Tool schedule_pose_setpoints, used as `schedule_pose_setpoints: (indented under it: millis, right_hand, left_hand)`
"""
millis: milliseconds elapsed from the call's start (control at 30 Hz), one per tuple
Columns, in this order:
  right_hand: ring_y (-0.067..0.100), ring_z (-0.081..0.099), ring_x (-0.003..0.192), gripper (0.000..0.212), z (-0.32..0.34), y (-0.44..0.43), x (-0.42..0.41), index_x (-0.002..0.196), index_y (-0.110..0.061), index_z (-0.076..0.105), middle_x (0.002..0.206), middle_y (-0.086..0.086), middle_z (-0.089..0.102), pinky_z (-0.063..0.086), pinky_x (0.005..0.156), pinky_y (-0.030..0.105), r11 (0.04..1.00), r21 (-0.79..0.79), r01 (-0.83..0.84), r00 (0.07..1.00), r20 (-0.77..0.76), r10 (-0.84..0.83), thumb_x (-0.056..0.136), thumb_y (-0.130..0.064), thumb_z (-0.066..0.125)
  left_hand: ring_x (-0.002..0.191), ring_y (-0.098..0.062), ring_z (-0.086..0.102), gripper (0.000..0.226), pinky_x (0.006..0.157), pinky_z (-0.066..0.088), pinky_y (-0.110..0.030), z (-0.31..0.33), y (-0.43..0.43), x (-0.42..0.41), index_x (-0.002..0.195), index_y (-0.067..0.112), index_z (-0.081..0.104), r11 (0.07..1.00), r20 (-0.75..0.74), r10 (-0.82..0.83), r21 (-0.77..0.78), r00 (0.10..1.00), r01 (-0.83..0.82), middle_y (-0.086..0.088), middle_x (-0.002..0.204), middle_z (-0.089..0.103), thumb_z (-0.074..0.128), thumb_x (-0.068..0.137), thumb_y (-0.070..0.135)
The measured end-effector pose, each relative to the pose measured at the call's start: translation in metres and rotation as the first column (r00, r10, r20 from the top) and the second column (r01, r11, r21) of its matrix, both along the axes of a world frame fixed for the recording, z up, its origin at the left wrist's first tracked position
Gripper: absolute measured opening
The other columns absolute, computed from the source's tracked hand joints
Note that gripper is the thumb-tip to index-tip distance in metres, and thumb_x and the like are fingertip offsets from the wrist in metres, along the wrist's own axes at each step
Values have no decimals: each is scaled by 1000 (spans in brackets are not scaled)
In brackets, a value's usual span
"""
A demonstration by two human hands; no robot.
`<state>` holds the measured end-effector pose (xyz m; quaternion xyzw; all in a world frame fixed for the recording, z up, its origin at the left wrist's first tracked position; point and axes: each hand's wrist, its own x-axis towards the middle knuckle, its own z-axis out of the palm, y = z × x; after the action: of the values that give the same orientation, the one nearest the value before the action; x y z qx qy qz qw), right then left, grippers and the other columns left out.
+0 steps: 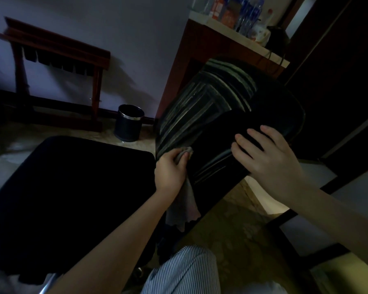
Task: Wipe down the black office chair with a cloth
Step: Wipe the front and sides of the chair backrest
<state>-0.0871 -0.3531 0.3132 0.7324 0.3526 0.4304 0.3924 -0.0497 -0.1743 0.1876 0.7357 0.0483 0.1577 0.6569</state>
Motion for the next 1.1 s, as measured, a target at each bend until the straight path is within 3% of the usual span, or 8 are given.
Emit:
schedule_pose_setpoints:
  millis: [167, 233, 333, 433, 467, 600, 733, 1100]
  right_hand:
    - [36, 65, 95, 20, 2, 8, 1, 100, -4, 58, 102, 17, 67, 27, 107, 45, 994, -108, 35, 999, 22, -33, 83, 4, 62]
    - [36, 64, 92, 21, 1, 13, -1, 100, -3, 61, 101, 18, 67, 25, 107, 46, 992, -123, 20, 999, -36, -25, 88, 6, 48]
    - [35, 65, 93, 42, -1, 17, 3, 102, -3, 65, 106, 18, 67, 27, 103, 48, 990, -135, -44, 992, -127, 27, 98, 2, 23]
    - [35, 64, 100, 19, -7, 16, 10, 102, -1, 66, 108, 18, 67, 36, 100, 51, 983, -177, -40, 986, -168, 10, 86, -2, 56]
    - [35, 64, 100, 22, -8, 16, 11, 102, -1, 66, 107, 19, 67, 41, 99, 50, 981, -188, -38, 983, -184, 3, 80, -3, 62]
    - [38, 63, 101, 27, -7, 15, 6, 106, 0, 63, 108, 22, 66, 49, 90, 47, 978, -207, -40, 964, -267, -17, 85, -2, 45]
    - [38, 63, 99, 28, -7, 13, 7, 106, -1, 62, 107, 21, 66, 51, 85, 45, 978, -201, -54, 961, -278, -4, 86, -1, 42]
    - [36, 64, 99, 31, -10, 15, 5, 103, -2, 66, 106, 19, 67, 51, 86, 44, 983, -166, -73, 966, -257, 29, 90, 3, 38]
  left_hand:
    - [88, -9, 63, 18, 70, 45, -21, 2, 2, -25, 105, 19, 69, 999, -19, -37, -4, 999, 37, 8, 87, 66, 58, 92, 27]
    - [89, -9, 63, 20, 73, 49, -25, 13, 0, -32, 108, 19, 68, 999, 19, -49, 7, 999, 49, 5, 92, 68, 58, 92, 27]
    - [92, -7, 63, 24, 80, 52, -26, 34, -7, -34, 112, 18, 66, 996, 123, -85, 15, 989, 84, 4, 98, 69, 58, 92, 28]
    - [93, -5, 62, 24, 81, 50, -23, 51, -16, -17, 112, 17, 66, 990, 229, -143, 29, 963, 140, 4, 101, 69, 56, 92, 25]
    - [94, -8, 62, 24, 82, 50, -26, 54, -19, -8, 111, 15, 66, 990, 257, -143, 46, 956, 136, 2, 101, 69, 56, 92, 25]
    - [95, -14, 61, 23, 80, 45, -22, 54, -27, 21, 110, 13, 65, 993, 292, -81, 111, 953, 50, -4, 103, 67, 56, 92, 24]
    - [98, -15, 62, 23, 85, 49, -31, 42, -26, 35, 109, 15, 67, 996, 265, -57, 83, 963, 36, -3, 104, 68, 57, 91, 26]
    - [99, -17, 63, 22, 83, 50, -33, -16, 2, 23, 109, 18, 67, 997, 20, -4, 80, 1000, 2, 0, 104, 69, 55, 93, 27]
